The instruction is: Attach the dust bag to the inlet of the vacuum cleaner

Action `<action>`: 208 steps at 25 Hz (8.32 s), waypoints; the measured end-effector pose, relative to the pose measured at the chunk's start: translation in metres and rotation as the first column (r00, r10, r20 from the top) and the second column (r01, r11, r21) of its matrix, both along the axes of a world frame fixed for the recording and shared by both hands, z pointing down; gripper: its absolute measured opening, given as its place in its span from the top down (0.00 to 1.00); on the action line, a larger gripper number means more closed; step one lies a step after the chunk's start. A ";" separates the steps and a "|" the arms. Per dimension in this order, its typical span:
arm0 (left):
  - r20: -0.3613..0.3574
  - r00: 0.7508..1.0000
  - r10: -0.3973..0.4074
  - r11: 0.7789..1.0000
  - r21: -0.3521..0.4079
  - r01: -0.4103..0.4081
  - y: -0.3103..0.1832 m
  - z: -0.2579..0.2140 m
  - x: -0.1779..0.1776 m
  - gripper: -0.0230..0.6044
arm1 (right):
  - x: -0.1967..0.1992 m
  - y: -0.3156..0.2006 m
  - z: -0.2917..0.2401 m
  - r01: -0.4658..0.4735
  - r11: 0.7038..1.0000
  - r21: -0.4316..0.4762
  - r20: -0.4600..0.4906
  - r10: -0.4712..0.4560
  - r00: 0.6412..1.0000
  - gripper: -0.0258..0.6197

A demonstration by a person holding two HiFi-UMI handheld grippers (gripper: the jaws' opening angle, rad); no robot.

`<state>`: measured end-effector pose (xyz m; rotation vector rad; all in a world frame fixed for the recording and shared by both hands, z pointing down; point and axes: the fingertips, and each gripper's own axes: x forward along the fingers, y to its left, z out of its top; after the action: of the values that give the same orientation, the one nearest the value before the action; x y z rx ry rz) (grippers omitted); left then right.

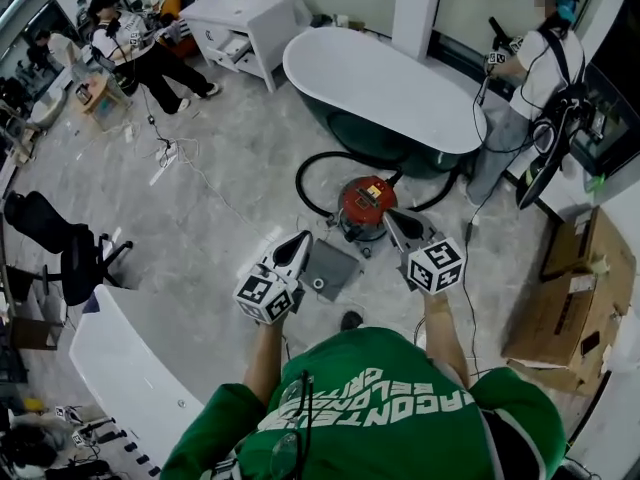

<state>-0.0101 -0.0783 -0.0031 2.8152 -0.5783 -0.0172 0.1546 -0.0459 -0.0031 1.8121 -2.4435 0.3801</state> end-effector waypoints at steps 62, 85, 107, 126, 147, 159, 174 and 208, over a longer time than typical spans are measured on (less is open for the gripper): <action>-0.036 0.804 0.594 0.802 -0.053 -0.595 -0.132 0.037 -0.004 0.96 | -0.082 -0.034 0.040 -0.517 0.841 -0.158 -0.124 0.503 0.855 0.95; 0.103 0.788 0.608 0.794 -0.103 -0.599 -0.132 0.146 0.042 0.96 | -0.010 -0.054 0.148 -0.385 0.890 -0.243 -0.101 0.371 0.923 0.95; 0.173 0.728 0.663 0.748 -0.127 -0.652 -0.148 0.468 0.007 0.96 | -0.035 -0.088 0.474 -0.166 0.939 -0.303 -0.105 0.140 0.985 0.95; 0.221 0.562 0.797 0.586 -0.058 -0.809 -0.112 0.830 -0.016 0.96 | -0.090 -0.088 0.822 0.209 0.927 -0.311 -0.073 -0.242 0.967 0.95; 0.260 0.473 0.842 0.510 -0.096 -0.855 -0.045 0.944 -0.061 0.96 | -0.219 -0.034 0.982 0.271 0.905 -0.327 -0.047 -0.302 0.952 0.95; 0.272 0.453 0.849 0.510 -0.197 -0.837 -0.029 1.001 -0.089 0.96 | -0.264 -0.022 1.033 0.340 0.859 -0.382 -0.011 -0.372 0.928 0.95; 0.336 0.437 0.834 0.535 -0.301 -0.789 -0.036 1.048 -0.110 0.96 | -0.271 -0.010 1.077 0.278 0.839 -0.467 -0.314 -0.452 0.835 0.74; 0.399 0.345 0.849 0.461 -0.243 -0.853 -0.019 1.044 -0.102 0.96 | -0.232 -0.039 1.049 0.153 0.917 -0.368 -0.431 -0.314 0.846 0.74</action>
<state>-0.1116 -0.0978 1.0410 2.7284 0.9330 0.9002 -0.0777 -0.0853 1.0457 1.2611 -2.0707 0.2454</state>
